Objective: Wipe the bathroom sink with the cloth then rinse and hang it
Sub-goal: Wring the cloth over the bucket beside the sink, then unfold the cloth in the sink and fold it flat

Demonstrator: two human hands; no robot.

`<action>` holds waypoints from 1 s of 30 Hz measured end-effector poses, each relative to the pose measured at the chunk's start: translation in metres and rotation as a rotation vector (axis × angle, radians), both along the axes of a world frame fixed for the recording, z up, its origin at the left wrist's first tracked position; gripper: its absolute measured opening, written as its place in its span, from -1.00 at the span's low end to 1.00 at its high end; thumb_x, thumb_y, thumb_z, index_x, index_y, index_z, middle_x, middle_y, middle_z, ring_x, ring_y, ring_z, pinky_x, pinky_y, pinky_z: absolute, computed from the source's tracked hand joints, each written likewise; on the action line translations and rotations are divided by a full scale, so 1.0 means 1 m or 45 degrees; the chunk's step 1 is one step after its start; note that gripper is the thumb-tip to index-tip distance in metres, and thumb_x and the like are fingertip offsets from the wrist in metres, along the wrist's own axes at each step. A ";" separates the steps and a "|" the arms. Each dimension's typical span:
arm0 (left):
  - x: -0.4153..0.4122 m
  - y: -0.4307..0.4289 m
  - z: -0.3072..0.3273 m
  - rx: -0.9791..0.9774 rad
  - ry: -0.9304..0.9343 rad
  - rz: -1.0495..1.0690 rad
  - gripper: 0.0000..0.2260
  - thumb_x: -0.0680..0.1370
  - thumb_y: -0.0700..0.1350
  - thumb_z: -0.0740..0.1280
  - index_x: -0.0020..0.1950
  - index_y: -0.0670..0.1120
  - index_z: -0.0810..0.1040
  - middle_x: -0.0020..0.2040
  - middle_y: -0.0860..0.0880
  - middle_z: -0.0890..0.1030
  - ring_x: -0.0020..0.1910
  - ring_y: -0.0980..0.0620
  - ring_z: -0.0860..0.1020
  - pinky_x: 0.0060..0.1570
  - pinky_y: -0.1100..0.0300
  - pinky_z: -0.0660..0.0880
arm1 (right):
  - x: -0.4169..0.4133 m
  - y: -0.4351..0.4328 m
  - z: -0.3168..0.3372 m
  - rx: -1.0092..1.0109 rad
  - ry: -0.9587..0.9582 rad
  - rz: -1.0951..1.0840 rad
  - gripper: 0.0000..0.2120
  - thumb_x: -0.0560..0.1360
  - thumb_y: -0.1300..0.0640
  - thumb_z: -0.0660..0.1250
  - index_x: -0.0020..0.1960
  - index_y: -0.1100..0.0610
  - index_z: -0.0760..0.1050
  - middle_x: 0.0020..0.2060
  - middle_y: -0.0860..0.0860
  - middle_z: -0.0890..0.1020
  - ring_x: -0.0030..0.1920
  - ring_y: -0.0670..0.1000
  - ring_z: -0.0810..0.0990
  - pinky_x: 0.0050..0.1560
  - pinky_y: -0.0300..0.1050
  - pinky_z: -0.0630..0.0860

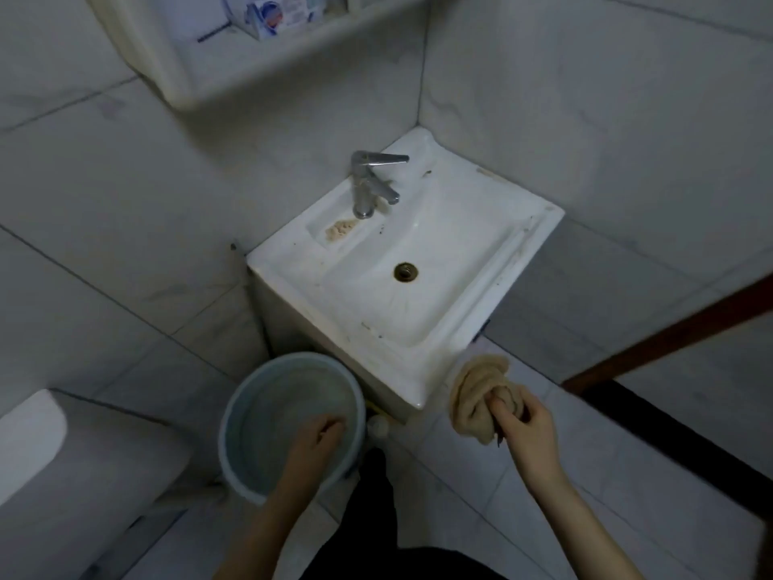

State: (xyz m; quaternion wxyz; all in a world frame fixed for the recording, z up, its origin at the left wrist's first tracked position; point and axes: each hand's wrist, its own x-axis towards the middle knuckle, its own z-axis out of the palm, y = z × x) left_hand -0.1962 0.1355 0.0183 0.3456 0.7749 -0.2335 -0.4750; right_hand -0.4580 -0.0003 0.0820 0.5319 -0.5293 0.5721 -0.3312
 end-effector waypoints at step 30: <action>-0.352 -0.104 -0.030 0.219 0.239 -0.607 -0.79 0.67 -0.12 0.16 -0.01 -0.10 0.56 -0.08 -0.08 0.62 -0.14 -0.02 0.56 -0.14 0.20 0.44 | -0.409 0.110 -0.077 0.397 0.173 -0.846 -0.73 0.49 0.25 0.39 -0.33 0.23 0.38 -0.46 0.14 0.42 -0.39 0.05 0.39 -0.32 -0.11 0.34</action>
